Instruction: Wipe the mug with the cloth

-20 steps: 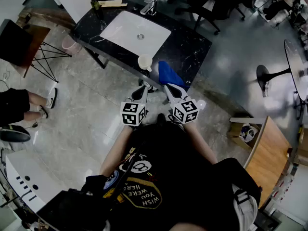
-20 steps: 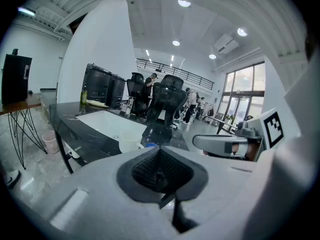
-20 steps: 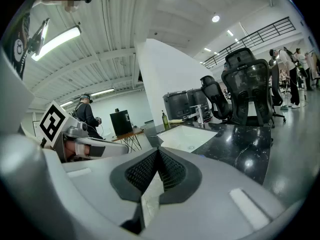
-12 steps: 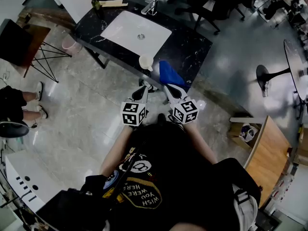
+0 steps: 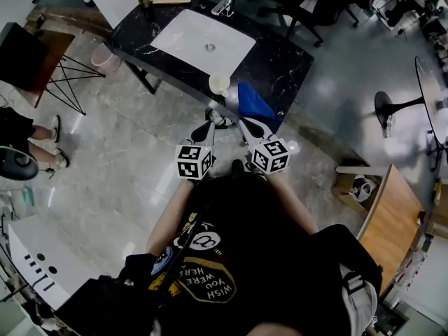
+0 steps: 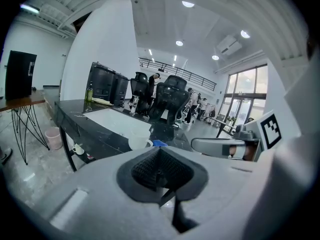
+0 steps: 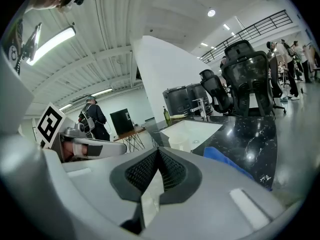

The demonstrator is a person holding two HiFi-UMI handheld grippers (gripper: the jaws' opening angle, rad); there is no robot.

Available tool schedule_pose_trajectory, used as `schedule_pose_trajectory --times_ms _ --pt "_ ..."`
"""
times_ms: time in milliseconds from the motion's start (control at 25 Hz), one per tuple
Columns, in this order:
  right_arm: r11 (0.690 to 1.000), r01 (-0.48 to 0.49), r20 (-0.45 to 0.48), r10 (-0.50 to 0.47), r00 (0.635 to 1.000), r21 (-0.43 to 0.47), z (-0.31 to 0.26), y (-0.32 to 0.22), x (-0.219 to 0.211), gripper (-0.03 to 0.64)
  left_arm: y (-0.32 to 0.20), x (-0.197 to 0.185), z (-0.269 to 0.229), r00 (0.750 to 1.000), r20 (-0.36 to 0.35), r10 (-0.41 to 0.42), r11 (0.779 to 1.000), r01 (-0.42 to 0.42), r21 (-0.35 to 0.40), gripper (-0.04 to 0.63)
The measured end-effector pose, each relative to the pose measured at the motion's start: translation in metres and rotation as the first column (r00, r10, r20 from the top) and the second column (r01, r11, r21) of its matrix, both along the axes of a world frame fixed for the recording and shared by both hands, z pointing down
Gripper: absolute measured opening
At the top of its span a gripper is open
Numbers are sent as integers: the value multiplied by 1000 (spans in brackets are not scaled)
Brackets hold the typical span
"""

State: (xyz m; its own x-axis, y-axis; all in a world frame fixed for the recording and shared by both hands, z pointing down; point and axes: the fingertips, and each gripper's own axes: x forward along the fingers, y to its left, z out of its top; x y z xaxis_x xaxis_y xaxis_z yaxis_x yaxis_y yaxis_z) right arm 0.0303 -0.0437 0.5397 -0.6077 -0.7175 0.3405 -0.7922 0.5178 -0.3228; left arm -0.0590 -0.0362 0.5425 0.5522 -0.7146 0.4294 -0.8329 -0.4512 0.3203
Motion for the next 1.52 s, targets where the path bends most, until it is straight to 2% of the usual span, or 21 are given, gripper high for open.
schedule_pose_trajectory --times_ms 240,440,680,1040,1160,1320,1360,1520 --pt "1000 11 -35 -12 999 -2 6 10 -22 2 5 -17 8 1000 -29 -3 1000 2 -17 5" --pt "1000 -12 -63 11 998 -11 11 26 -26 2 9 -11 17 998 -17 66 998 -67 -23 5" --pt "1000 -26 -80 25 997 -15 15 17 -12 2 -5 2 23 997 -30 75 996 -76 -36 5" --pt "999 6 -99 -2 995 41 9 -52 26 2 -51 17 30 1000 17 -3 1000 3 -29 5" --pt "998 51 -143 -45 989 36 25 -69 36 2 -60 22 33 999 38 -29 999 30 -25 5" --pt "993 115 -255 -110 961 5 70 -86 45 3 -68 23 42 995 52 -88 995 90 -36 5" --pt "992 130 -276 -126 953 -4 80 -90 46 9 -69 23 42 994 52 -100 994 102 -37 5" --pt "987 151 -347 -157 925 -45 107 -102 52 104 -71 24 44 990 57 -127 991 129 -41 5"
